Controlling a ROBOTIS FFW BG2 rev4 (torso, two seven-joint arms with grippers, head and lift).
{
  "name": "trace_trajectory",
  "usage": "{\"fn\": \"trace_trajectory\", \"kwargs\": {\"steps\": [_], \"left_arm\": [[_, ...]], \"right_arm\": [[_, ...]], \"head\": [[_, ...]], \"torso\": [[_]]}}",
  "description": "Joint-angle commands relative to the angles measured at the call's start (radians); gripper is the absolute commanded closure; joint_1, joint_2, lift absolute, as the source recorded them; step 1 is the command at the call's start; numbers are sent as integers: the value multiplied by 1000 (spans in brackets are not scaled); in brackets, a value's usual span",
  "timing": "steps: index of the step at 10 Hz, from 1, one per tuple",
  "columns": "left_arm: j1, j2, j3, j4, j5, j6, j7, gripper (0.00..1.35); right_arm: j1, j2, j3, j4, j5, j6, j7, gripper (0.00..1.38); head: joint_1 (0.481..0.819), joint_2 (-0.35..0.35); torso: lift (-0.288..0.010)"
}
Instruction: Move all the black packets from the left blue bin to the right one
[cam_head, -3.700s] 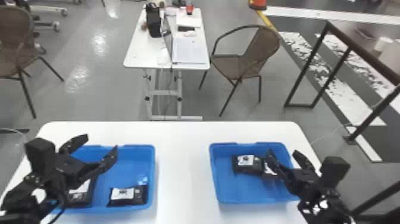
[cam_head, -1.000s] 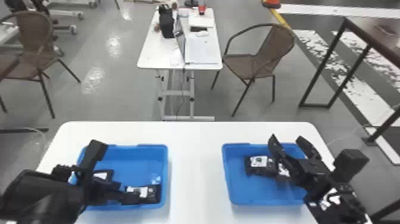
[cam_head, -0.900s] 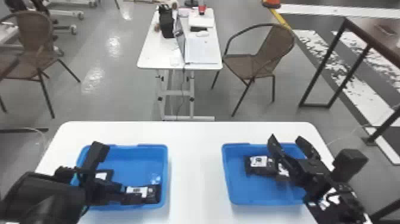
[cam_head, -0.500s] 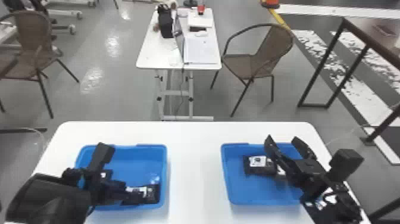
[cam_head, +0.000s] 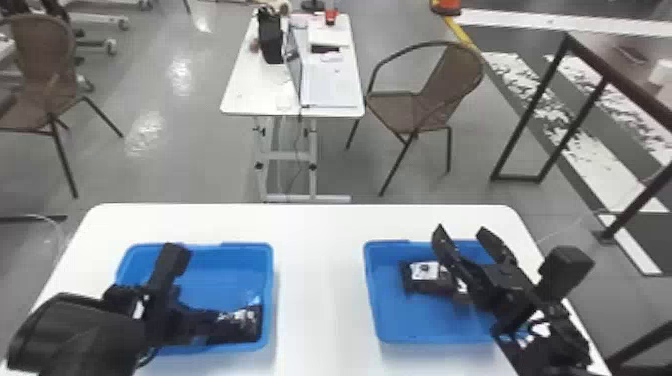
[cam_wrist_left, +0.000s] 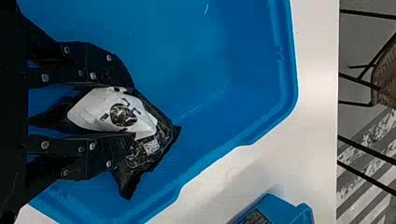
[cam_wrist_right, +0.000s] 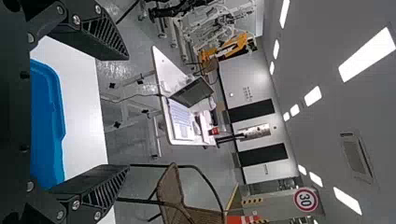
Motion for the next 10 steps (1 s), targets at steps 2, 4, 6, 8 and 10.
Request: {"fn": "trace_trajectory", "kwargs": {"steps": [2,4,6,8,10], "left_arm": [[8,15,20,-17,15,-61,-101,822],[38,15,48,-58,38,-111,-159,900],[69,-1,75,-83,27,-124,-153,1223],[135,-1,131,-254,84,-188,-182,1211],[152,7,147,-359,226,-329,-176,1211]], "right_arm": [[5,2,0,1,-9,2,1,208],[3,2,3,7,-18,3,1,208],[0,2,11,10,-24,3,1,208],[-3,2,26,7,-30,5,4,208],[-9,2,54,-4,-44,13,14,208]], "head": [[695,-116],[695,-123],[695,-120],[695,-116],[695,-87]], "torso": [[0],[0],[0],[0],[0]]}}
